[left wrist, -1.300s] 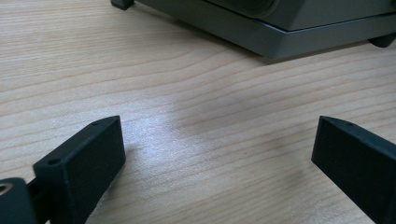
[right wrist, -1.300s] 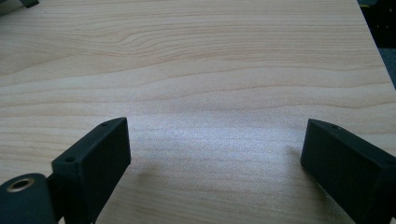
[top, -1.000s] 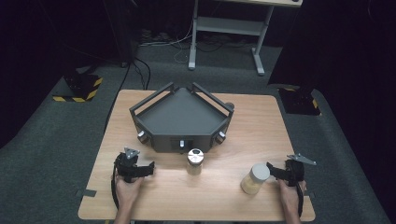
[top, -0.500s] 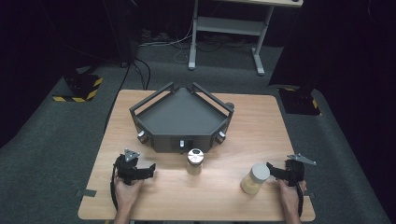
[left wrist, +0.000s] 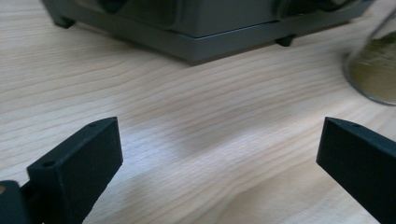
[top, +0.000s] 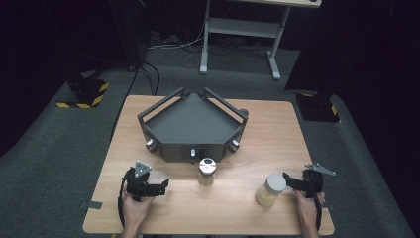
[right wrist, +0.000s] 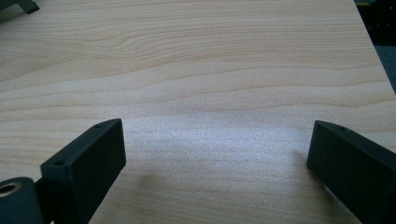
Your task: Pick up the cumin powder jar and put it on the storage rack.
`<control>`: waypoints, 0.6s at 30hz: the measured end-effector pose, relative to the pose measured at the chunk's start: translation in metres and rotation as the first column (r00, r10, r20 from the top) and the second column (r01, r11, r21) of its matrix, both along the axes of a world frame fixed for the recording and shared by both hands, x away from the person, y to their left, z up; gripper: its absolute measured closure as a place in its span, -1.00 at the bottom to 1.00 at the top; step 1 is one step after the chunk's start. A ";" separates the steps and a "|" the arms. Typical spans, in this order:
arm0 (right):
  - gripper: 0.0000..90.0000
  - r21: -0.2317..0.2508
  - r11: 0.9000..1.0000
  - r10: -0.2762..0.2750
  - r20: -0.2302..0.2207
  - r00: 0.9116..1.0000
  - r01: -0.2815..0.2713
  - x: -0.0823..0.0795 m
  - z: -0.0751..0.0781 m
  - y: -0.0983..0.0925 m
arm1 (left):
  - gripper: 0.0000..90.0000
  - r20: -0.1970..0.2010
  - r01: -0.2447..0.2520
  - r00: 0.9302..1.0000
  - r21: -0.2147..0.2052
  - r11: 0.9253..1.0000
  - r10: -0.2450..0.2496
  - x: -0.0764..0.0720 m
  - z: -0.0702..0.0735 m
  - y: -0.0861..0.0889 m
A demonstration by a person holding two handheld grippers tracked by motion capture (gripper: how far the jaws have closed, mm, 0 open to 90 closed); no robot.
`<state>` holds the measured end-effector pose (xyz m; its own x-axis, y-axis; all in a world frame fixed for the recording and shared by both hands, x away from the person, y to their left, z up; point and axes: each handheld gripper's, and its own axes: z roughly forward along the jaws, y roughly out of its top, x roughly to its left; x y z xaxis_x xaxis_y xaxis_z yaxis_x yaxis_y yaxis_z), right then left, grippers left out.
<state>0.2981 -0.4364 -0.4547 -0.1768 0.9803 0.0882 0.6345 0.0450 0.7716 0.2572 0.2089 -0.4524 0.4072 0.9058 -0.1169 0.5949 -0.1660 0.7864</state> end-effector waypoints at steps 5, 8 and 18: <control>-0.92 -0.002 1.000 0.002 -0.001 1.000 -0.002 0.000 0.000 0.000 | -0.99 0.001 0.046 0.999 0.007 0.999 -0.046 -0.001 0.004 -0.006; -0.92 -0.001 1.000 0.003 -0.003 1.000 -0.003 0.001 0.000 0.000 | -0.99 0.002 0.077 0.997 0.013 0.997 -0.077 -0.001 0.007 -0.012; -0.91 0.003 1.000 0.002 -0.001 1.000 -0.002 0.000 0.000 -0.001 | -0.99 0.011 0.165 0.986 0.018 0.986 -0.165 0.000 0.011 -0.029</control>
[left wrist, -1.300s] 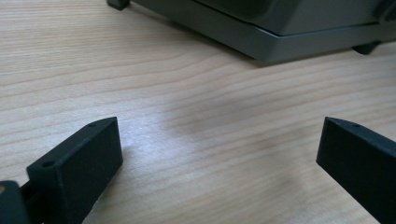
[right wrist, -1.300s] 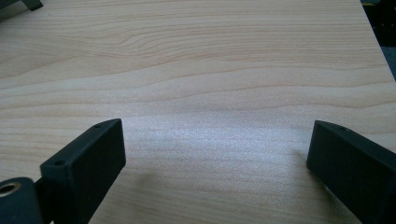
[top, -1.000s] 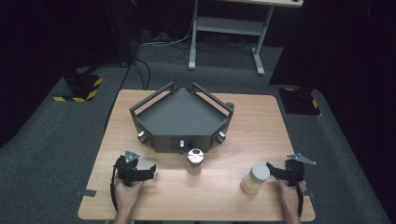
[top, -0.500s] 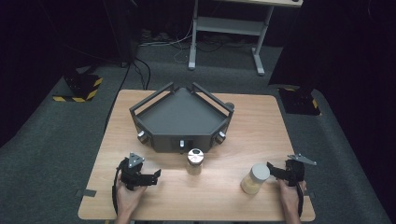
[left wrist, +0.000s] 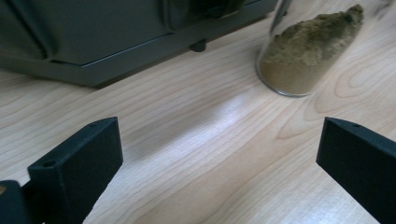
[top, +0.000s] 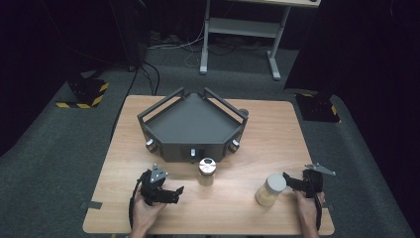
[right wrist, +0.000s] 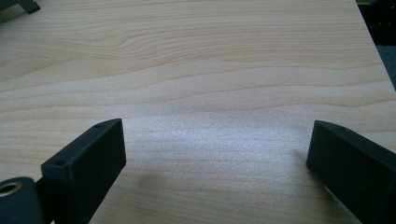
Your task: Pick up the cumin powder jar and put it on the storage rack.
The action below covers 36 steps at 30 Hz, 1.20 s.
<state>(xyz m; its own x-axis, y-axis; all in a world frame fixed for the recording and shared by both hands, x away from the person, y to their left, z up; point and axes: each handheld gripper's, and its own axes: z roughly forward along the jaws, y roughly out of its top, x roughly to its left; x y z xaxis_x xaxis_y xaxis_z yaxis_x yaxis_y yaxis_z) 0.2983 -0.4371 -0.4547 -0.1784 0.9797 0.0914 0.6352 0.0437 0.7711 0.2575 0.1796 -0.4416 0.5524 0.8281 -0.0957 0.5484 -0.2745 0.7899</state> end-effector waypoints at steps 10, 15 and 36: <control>-0.91 -0.004 1.000 0.002 0.003 1.000 -0.002 0.000 0.000 0.000 | -0.99 0.015 0.070 0.997 0.006 0.998 -0.070 0.001 0.003 -0.016; -0.91 -0.004 1.000 0.004 0.004 1.000 -0.004 -0.001 0.000 0.000 | -0.99 0.036 0.119 0.992 0.009 0.993 -0.119 0.001 0.006 -0.027; -0.90 0.000 1.000 0.003 0.010 1.000 -0.003 -0.002 -0.001 0.000 | -0.94 0.070 0.157 0.985 0.020 0.987 -0.158 0.011 0.014 -0.056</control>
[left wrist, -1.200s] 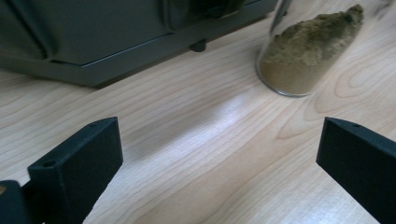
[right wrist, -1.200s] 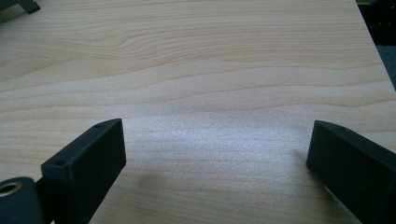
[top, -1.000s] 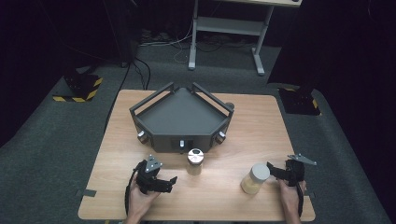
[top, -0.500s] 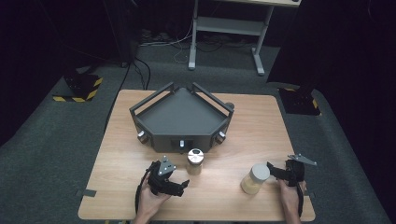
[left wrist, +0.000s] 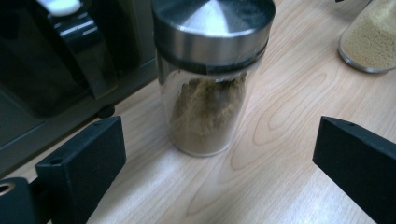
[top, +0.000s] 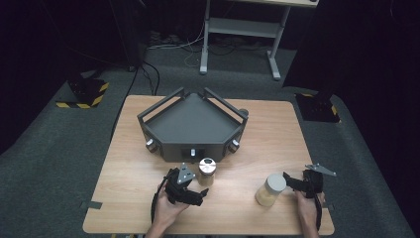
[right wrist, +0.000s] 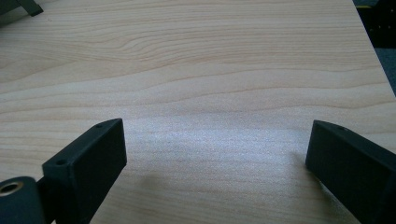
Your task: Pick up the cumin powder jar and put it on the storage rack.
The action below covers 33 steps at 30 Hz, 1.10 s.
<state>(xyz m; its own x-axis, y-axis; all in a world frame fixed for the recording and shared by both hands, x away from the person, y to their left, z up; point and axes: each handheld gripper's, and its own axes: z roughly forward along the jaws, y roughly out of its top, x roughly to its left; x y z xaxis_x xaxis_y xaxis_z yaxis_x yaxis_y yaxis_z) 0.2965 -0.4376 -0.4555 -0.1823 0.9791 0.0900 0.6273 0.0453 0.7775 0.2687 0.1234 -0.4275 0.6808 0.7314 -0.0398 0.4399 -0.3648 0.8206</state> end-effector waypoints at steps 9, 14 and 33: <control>-0.90 0.003 1.000 -0.001 0.000 1.000 0.001 0.000 0.000 0.000 | -0.91 0.023 -0.004 1.000 0.013 1.000 0.004 0.002 0.005 -0.011; -0.90 0.007 1.000 -0.002 0.002 1.000 0.002 0.000 0.000 -0.001 | -0.90 0.037 -0.003 0.999 0.032 0.999 0.002 0.003 0.009 -0.017; -0.90 0.010 1.000 -0.002 0.000 1.000 0.002 0.000 0.000 -0.002 | -0.84 0.048 -0.007 0.999 0.045 0.999 0.005 0.019 0.018 -0.032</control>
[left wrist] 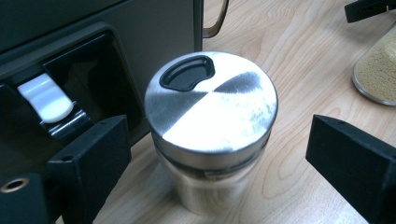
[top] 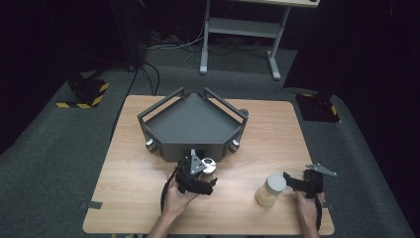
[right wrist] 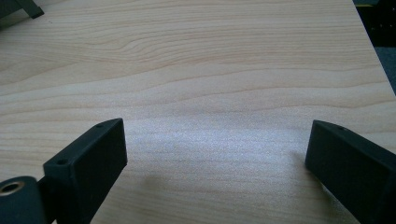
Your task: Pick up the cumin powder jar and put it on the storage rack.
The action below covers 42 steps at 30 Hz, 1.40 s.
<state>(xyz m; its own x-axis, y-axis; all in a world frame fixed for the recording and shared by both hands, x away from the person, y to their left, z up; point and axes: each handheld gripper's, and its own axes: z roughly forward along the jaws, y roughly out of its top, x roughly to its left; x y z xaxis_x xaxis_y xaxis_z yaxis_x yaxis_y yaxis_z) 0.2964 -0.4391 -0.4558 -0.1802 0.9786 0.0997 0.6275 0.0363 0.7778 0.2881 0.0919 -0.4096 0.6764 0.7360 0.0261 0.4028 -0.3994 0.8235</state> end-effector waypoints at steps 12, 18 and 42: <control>-0.89 0.002 1.000 0.000 0.000 1.000 0.000 0.000 0.000 0.000 | -0.78 -0.002 0.007 1.000 0.014 1.000 -0.007 0.010 -0.001 -0.009; -0.89 0.002 1.000 -0.001 -0.001 1.000 0.001 0.000 0.000 0.000 | -0.72 -0.005 0.000 1.000 0.021 1.000 0.000 0.013 -0.003 -0.013; -0.89 0.002 1.000 -0.002 0.000 1.000 0.002 0.000 0.000 0.000 | -0.43 -0.021 -0.009 1.000 0.037 0.999 0.010 0.025 -0.011 -0.019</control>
<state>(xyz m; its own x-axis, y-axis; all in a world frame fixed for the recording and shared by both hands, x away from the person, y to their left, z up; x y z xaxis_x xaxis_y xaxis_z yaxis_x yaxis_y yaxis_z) 0.2964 -0.4394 -0.4560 -0.1787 0.9787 0.1015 0.6273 0.0339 0.7780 0.3127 0.0728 -0.4206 0.6699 0.7414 0.0389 0.4242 -0.4253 0.7995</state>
